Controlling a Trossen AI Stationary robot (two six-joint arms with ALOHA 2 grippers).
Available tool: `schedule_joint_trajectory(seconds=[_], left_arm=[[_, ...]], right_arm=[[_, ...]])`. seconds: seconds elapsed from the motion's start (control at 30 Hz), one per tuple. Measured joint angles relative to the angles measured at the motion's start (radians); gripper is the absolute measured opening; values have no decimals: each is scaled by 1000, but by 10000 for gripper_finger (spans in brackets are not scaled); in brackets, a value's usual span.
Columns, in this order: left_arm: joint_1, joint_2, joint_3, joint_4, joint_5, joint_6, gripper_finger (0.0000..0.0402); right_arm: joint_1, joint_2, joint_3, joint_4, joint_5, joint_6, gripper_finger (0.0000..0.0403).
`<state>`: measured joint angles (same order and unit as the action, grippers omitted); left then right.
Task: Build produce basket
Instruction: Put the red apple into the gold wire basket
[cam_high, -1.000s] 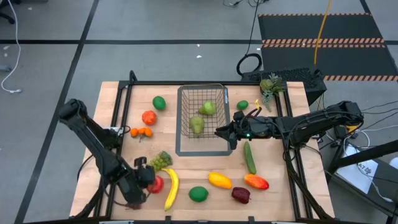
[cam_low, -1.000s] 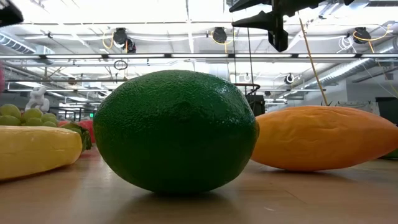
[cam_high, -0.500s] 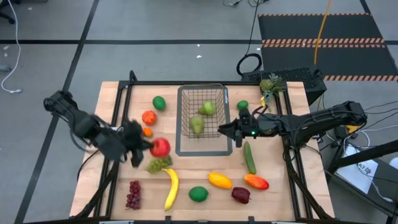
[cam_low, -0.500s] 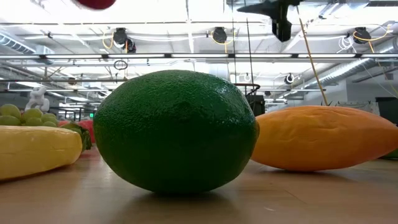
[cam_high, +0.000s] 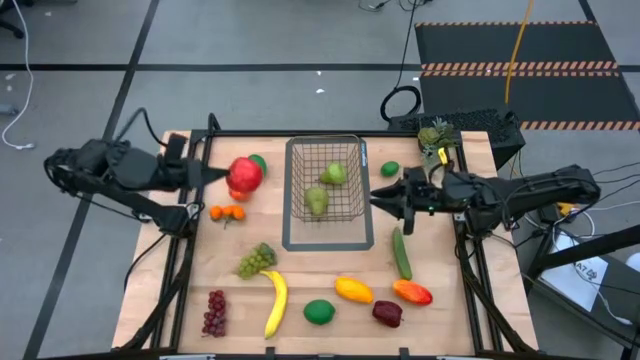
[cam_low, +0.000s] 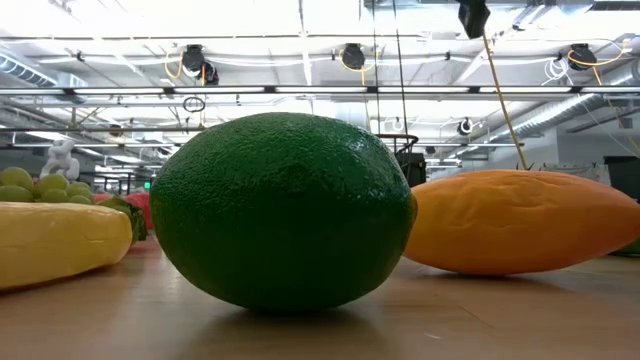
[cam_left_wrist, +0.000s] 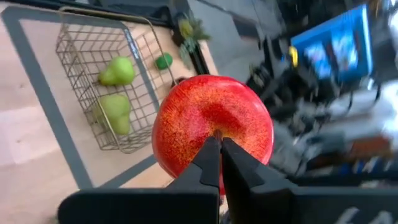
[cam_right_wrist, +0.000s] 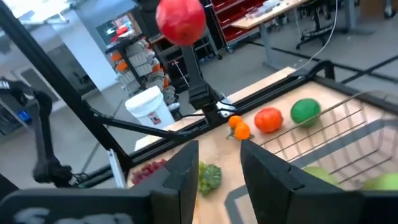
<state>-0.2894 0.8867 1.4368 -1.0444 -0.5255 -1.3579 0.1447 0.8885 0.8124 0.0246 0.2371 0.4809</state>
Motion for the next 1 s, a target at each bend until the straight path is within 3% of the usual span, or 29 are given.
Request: schedule_joint_trajectory(seconds=[0.33,0.6,1.0], left_arm=[[130,-3,0,-2,-25,-259,0],[158,-4,0,-16,-21,-374,0],[222,30,-3,-39,10,-426,0]], right_arm=[[-38,-82,0,-68,-2,-259,116],[-54,-109,0,-69,-2,-440,116],[-54,-163,0,-163,-3,-467,116]])
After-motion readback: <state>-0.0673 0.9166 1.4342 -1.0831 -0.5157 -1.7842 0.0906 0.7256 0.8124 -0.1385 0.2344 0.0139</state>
